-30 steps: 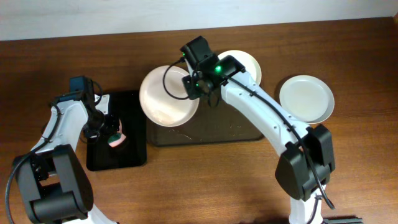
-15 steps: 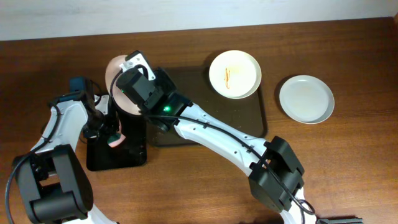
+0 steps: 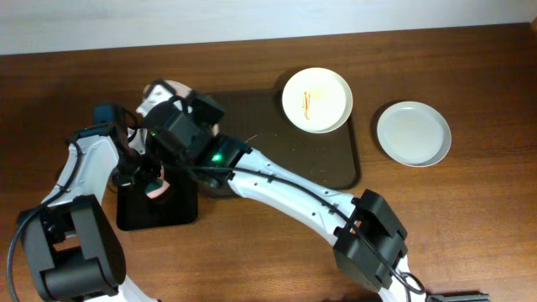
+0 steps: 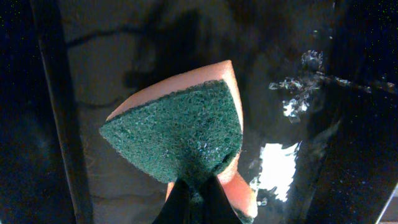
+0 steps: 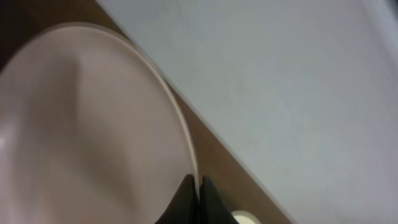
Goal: Clean dirty plates on tray and stack at the side
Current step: 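Lift the scrubbed plate with the right gripper and carry it right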
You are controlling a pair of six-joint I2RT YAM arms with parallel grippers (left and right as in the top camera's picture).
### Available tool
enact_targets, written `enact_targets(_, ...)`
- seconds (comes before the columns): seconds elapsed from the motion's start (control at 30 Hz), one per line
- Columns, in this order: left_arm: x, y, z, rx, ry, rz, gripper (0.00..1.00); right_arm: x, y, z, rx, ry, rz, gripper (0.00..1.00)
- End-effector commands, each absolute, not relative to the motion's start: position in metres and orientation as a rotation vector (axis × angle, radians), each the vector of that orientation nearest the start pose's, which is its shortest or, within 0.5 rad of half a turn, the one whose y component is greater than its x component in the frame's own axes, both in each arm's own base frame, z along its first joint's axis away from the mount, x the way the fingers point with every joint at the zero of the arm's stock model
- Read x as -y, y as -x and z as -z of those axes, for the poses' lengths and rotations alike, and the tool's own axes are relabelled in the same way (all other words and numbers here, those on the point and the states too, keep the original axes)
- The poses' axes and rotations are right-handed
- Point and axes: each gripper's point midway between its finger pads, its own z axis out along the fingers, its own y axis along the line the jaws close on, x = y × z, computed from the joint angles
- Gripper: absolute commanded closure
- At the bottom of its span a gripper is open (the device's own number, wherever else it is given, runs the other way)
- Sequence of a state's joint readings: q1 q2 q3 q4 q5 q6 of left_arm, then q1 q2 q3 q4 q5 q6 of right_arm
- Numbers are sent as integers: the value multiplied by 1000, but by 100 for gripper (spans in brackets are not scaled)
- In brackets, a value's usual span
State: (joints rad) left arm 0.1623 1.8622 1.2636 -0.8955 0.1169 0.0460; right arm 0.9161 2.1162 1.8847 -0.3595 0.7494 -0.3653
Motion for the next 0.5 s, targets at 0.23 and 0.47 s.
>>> enact_targets(0.23, -35, -354, -35, -3020, 140, 175, 100, 16, -479, -201, -2583, -464, -501, 96)
enact_targets(0.47, -35, -354, -35, -3020, 140, 175, 100, 195, -348, -77, -2605, -1306, -464, 96)
